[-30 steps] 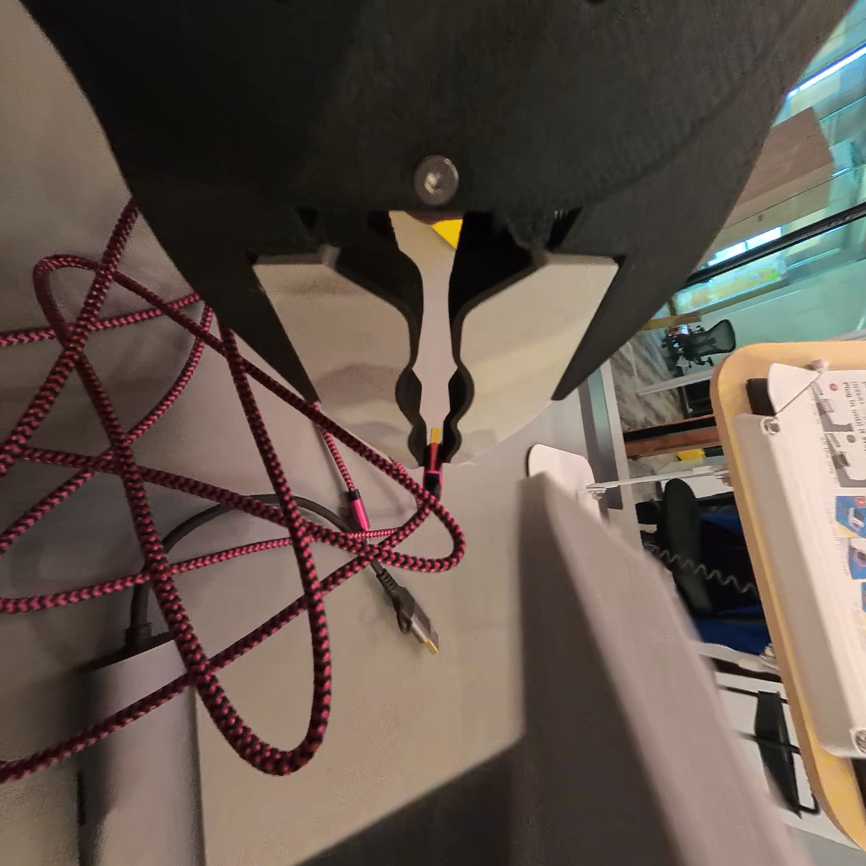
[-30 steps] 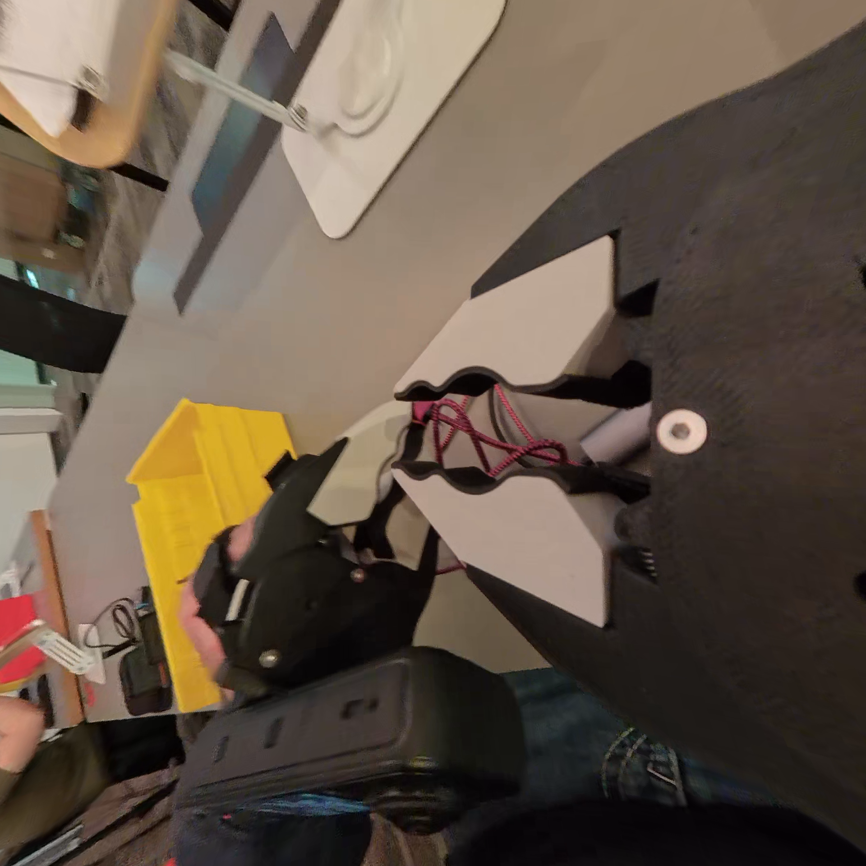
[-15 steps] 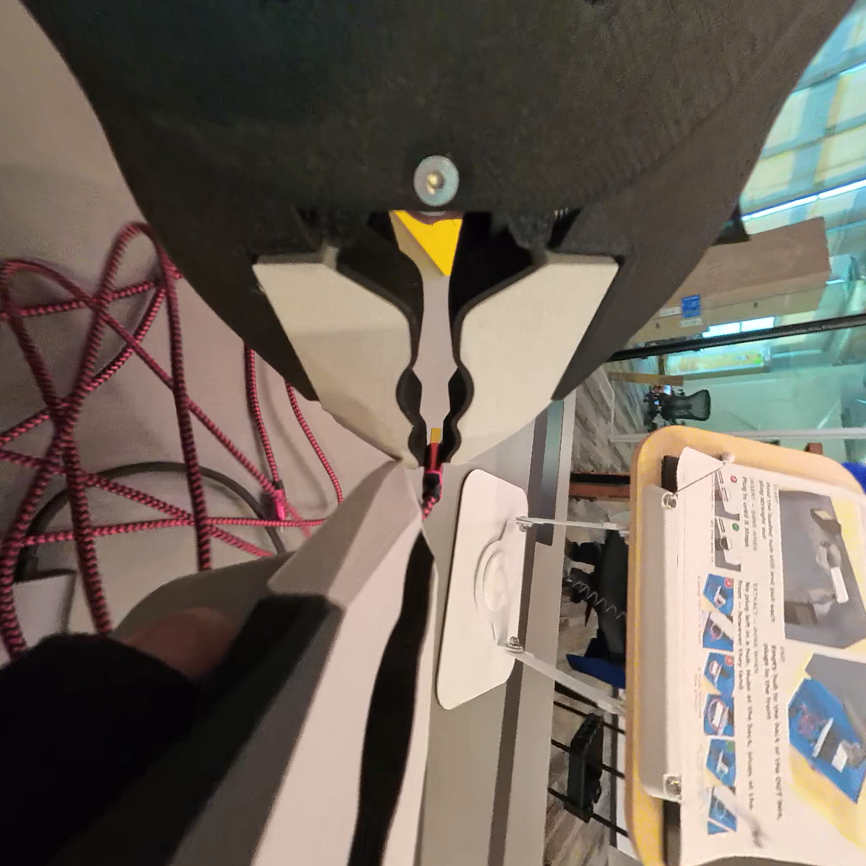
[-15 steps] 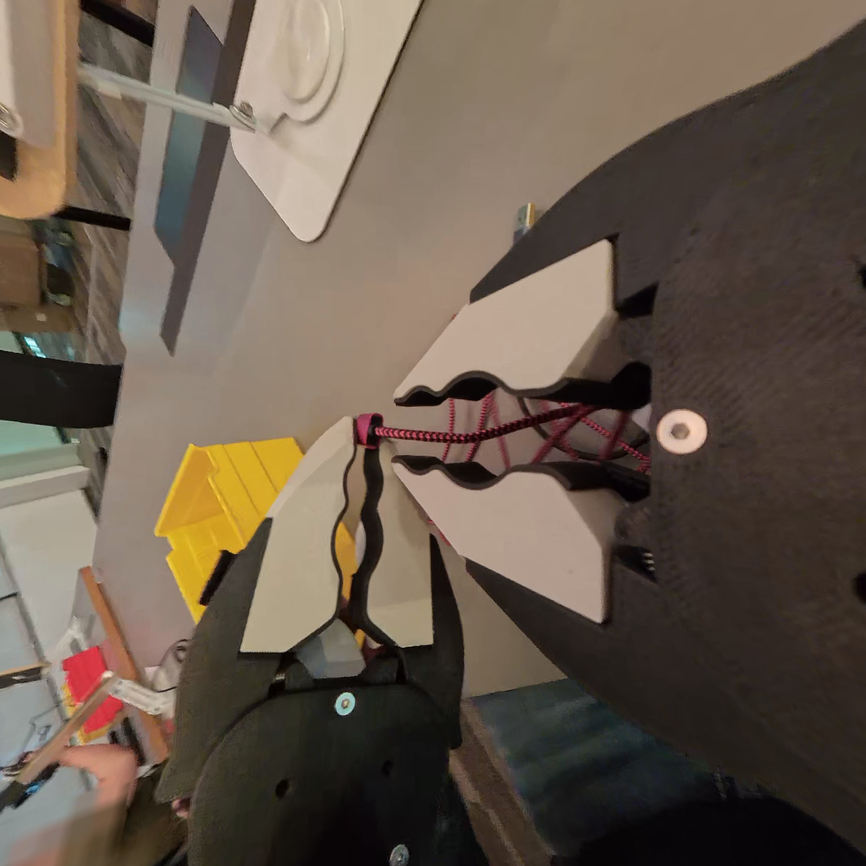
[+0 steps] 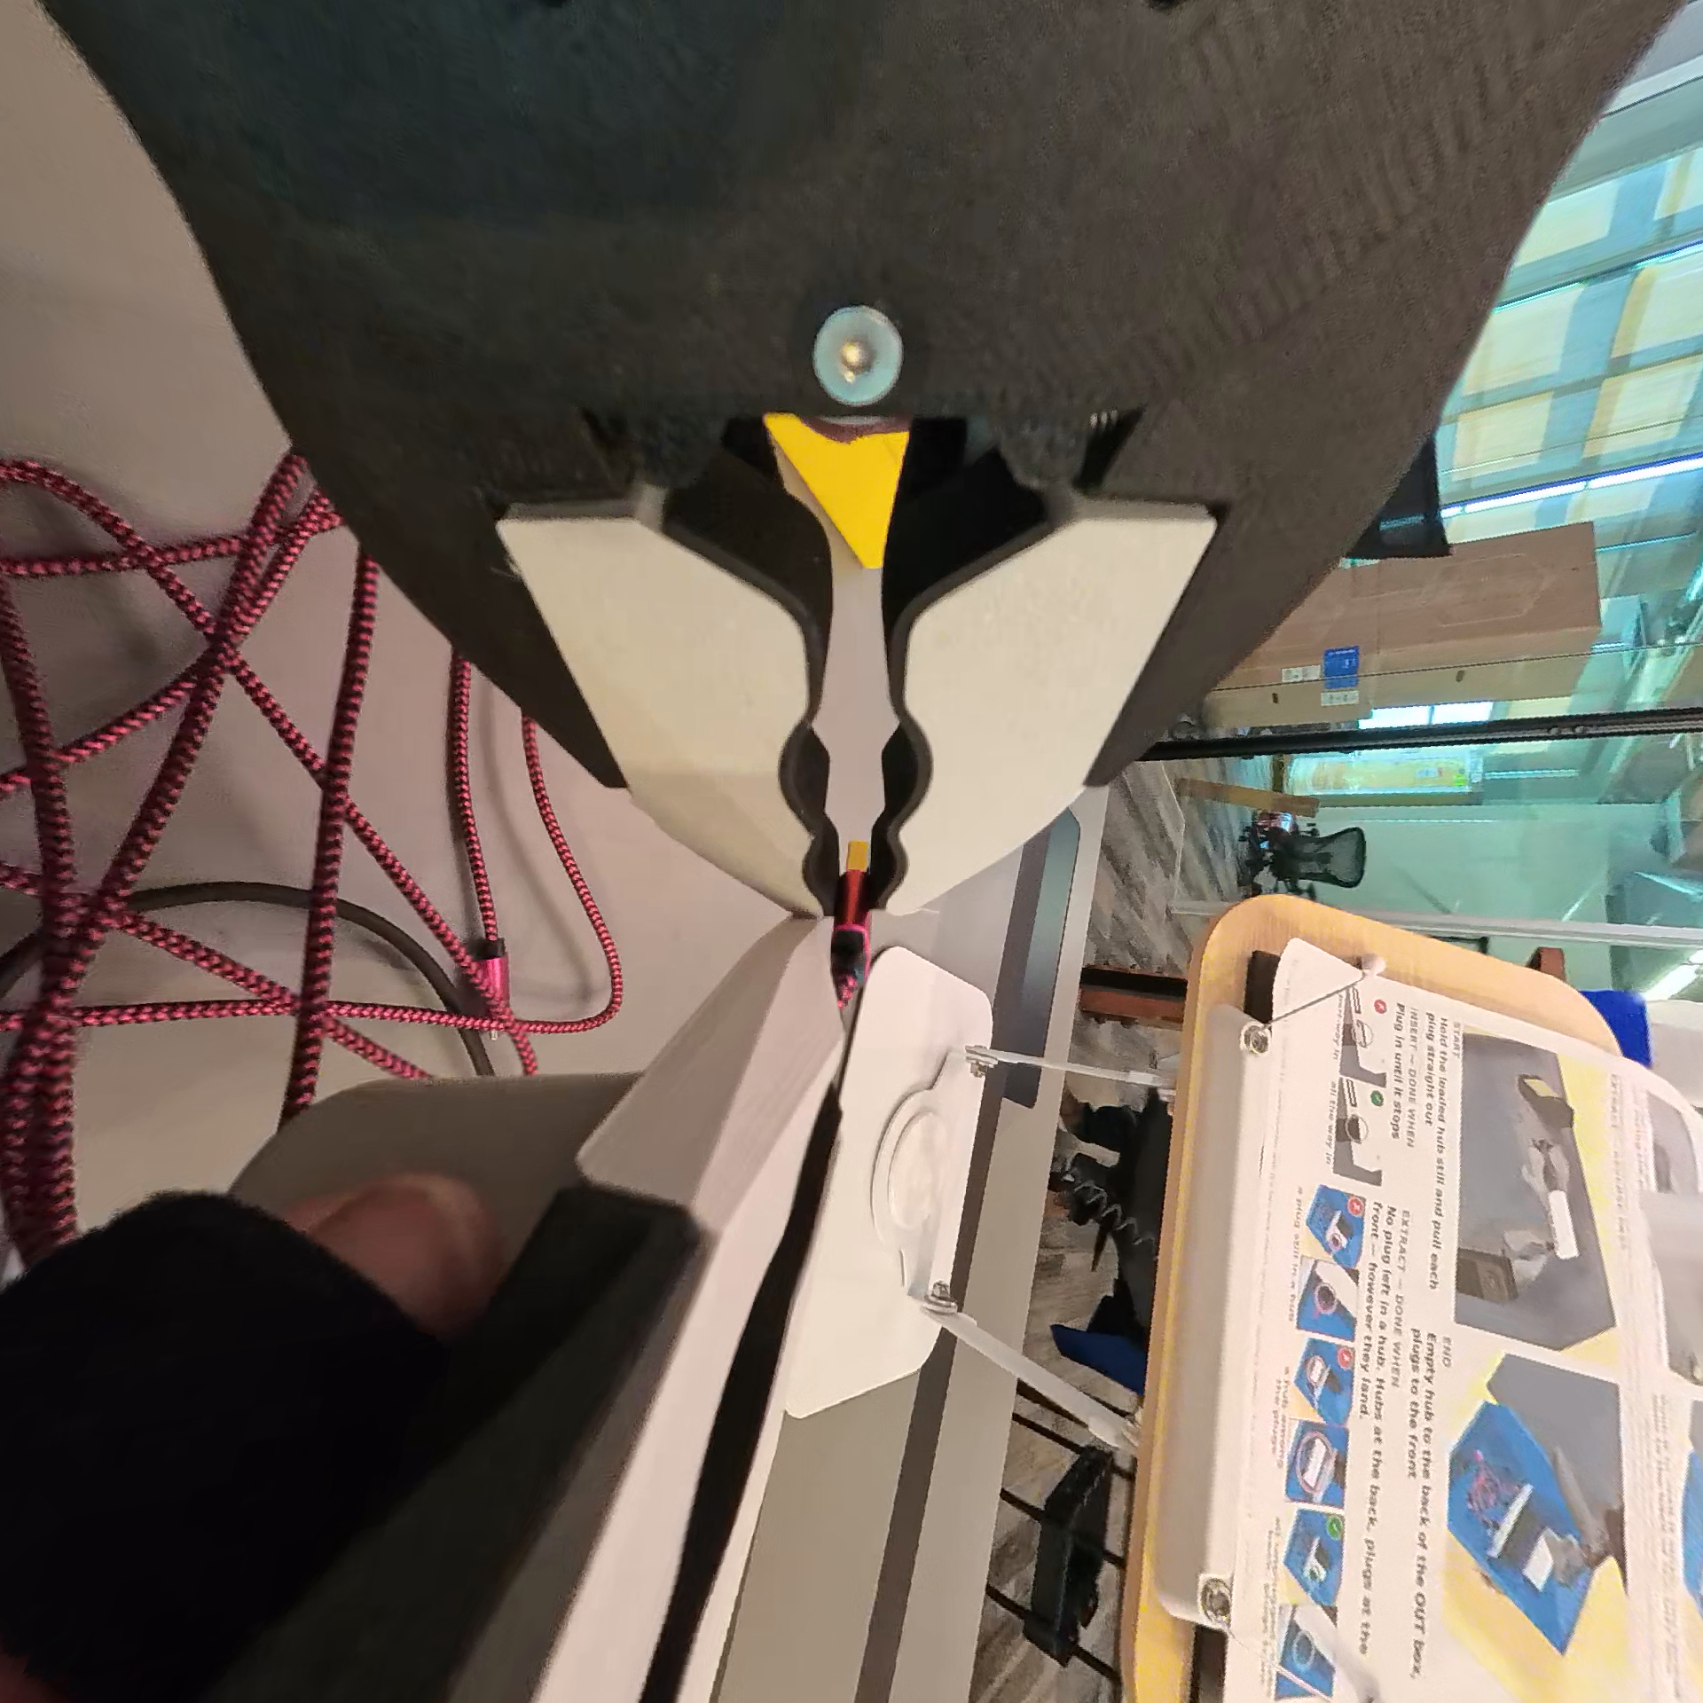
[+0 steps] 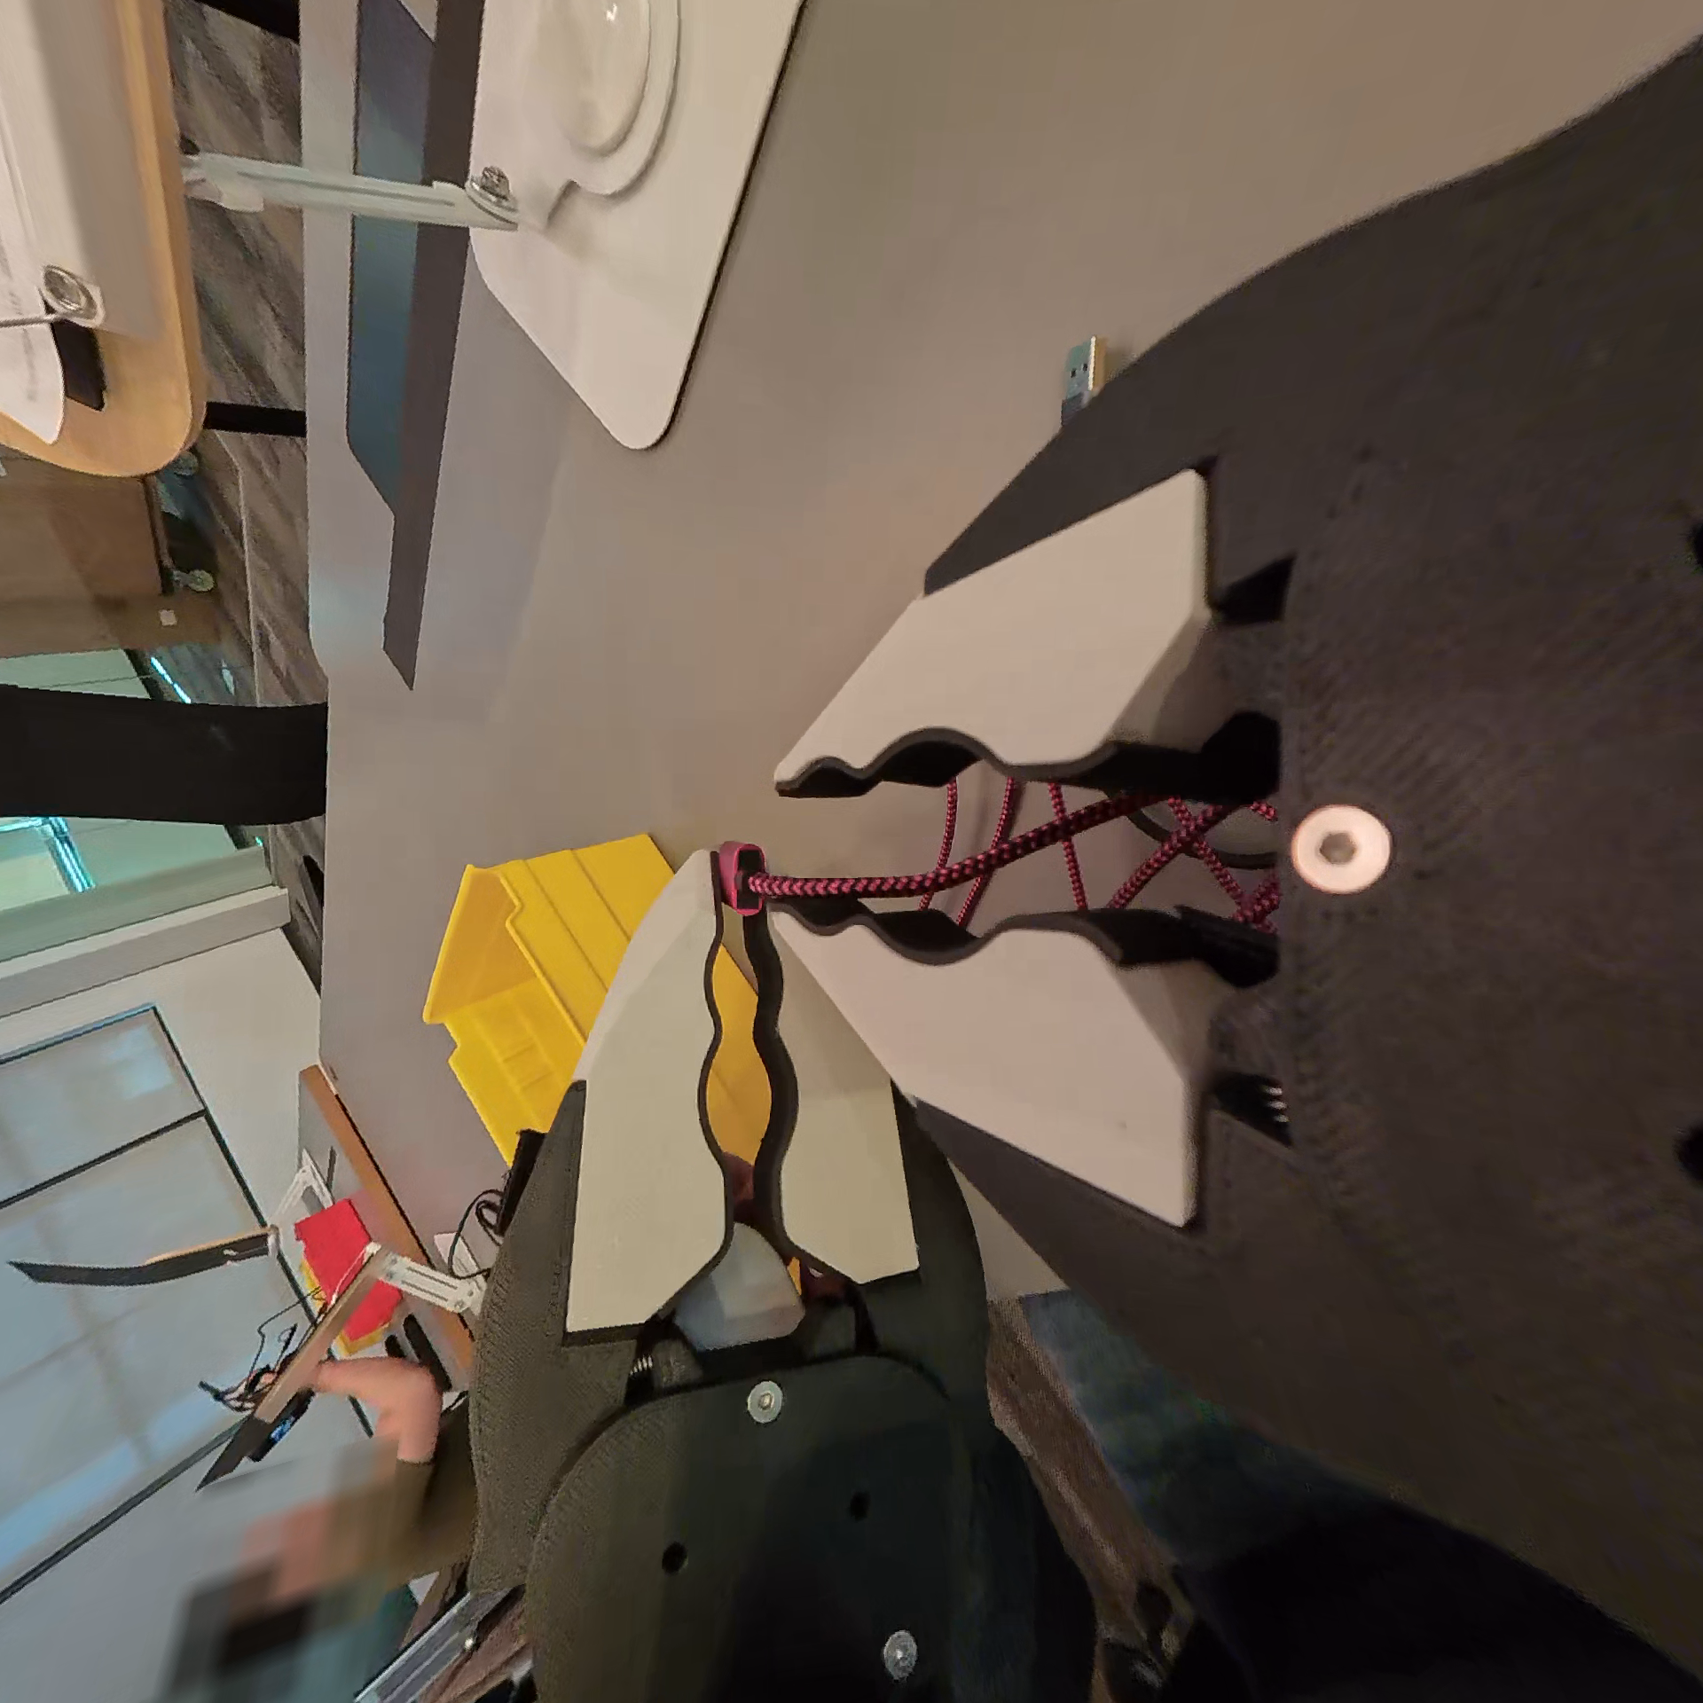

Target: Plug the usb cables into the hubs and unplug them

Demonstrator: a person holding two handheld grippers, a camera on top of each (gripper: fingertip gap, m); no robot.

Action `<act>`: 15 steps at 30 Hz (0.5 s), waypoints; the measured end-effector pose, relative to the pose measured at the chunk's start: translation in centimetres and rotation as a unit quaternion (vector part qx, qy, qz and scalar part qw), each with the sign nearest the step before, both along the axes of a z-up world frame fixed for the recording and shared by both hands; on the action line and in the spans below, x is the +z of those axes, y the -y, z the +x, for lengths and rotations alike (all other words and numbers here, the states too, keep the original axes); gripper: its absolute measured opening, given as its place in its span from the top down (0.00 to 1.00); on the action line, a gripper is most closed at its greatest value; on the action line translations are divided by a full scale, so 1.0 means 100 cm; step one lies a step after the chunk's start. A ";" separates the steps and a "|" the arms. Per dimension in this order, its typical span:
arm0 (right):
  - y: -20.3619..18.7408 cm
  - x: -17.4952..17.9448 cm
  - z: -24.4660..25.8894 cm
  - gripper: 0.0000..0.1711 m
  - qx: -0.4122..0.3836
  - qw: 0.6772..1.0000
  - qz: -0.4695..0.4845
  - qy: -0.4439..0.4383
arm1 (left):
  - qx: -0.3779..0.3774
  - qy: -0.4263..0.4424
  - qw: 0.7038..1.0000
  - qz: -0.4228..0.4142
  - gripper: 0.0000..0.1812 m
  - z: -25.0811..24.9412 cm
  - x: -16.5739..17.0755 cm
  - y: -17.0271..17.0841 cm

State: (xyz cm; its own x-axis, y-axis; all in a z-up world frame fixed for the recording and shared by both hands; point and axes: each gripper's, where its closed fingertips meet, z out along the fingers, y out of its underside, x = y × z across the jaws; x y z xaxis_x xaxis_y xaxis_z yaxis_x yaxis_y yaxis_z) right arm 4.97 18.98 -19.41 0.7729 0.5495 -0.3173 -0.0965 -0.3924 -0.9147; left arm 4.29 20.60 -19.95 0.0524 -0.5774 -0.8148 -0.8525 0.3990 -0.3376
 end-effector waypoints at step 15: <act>0.004 0.002 -0.002 0.91 0.004 0.999 -0.017 -0.044 | -0.010 -0.030 0.999 0.019 0.97 0.003 -0.004 0.002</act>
